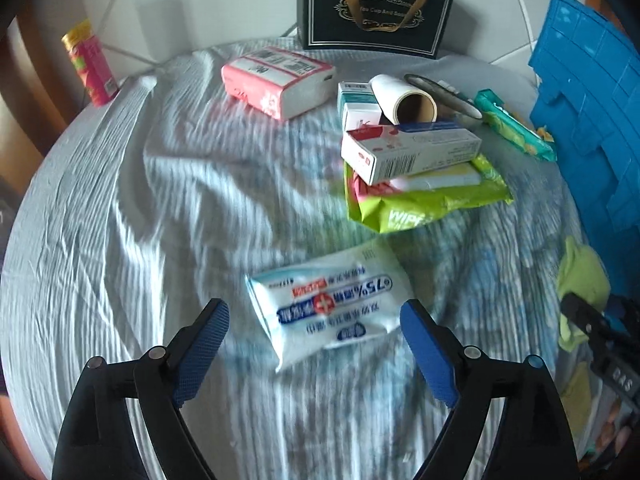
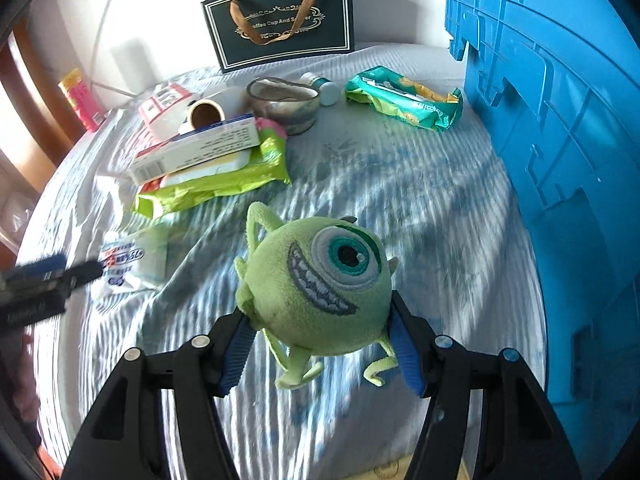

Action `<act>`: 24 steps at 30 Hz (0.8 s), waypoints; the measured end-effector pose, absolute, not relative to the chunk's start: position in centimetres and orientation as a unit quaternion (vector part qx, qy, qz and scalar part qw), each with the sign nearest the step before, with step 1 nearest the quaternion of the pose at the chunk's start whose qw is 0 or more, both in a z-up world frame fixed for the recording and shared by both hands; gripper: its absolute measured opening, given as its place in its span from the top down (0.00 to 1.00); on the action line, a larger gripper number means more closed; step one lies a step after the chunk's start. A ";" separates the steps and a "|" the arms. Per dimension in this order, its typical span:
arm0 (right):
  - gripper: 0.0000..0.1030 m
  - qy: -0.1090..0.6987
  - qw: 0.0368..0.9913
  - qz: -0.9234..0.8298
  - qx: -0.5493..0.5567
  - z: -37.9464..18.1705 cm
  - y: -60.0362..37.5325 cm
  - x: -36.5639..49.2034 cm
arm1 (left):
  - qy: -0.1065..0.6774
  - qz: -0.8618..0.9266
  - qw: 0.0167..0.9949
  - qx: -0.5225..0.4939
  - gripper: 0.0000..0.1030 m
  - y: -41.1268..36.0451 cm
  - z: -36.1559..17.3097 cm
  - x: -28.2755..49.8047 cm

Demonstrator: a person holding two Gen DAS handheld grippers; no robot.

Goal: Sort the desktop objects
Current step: 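Lower the left tool to the white wipe packet while the right tool grasps the green plush toy, then close the left gripper on the white wipe packet and lift it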

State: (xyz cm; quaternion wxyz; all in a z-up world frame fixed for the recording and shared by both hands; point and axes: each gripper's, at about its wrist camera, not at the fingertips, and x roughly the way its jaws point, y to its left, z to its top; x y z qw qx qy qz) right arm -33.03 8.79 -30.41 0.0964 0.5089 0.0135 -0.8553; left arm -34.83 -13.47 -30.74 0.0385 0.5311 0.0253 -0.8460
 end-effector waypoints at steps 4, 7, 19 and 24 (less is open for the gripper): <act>0.40 0.009 0.104 -0.851 0.515 -30.6 8.5 -32.2 | -0.005 -0.848 0.066 0.525 0.14 -14.7 -31.6 -37.2; 0.40 0.007 0.105 -0.848 0.520 -30.7 8.0 -31.5 | -0.026 -0.849 0.106 0.516 0.14 -16.4 -32.6 -38.8; 0.40 -0.015 0.079 -0.844 0.530 -30.9 6.7 -28.1 | 0.013 -0.808 -0.013 0.588 0.24 -15.1 -34.8 -31.1; 0.40 -0.021 0.056 -0.846 0.530 -30.7 7.5 -26.1 | 0.008 -0.832 -0.048 0.552 0.19 -12.9 -31.4 -28.5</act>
